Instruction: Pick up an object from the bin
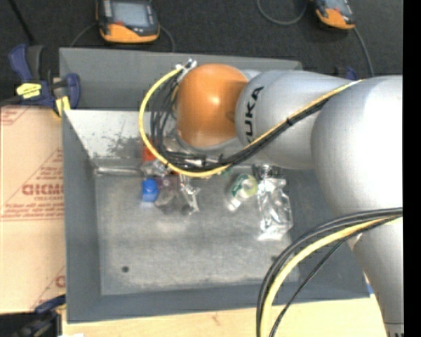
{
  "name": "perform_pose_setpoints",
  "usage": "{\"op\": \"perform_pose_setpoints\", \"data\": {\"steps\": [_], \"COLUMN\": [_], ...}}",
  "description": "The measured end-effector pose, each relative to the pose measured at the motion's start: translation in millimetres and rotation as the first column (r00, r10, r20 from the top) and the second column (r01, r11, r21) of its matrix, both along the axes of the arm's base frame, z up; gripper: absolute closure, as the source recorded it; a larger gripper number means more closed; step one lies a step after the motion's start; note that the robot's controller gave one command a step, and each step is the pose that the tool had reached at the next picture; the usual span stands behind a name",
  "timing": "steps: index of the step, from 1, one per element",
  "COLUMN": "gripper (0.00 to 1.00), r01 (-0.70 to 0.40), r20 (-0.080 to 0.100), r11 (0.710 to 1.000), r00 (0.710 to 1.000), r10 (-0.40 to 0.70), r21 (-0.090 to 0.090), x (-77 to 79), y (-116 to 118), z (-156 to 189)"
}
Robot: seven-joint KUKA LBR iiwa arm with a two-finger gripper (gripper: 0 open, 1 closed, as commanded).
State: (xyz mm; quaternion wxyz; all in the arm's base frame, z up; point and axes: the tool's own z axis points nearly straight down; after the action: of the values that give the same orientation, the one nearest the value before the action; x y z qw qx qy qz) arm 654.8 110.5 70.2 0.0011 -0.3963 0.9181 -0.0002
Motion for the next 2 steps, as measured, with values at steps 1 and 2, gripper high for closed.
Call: {"op": "perform_pose_setpoints", "data": {"steps": [1,2], "gripper": [0.0,1.0], "r01": [-0.282,-0.277], "r20": [0.006,0.005], "r11": [0.96,0.961], "r00": [0.96,0.961], "r10": [0.282,0.277], "r21": [-0.001,0.002], "x": [1.1,1.0], "y": [11.6,12.1], "z": [1.5,1.7]}}
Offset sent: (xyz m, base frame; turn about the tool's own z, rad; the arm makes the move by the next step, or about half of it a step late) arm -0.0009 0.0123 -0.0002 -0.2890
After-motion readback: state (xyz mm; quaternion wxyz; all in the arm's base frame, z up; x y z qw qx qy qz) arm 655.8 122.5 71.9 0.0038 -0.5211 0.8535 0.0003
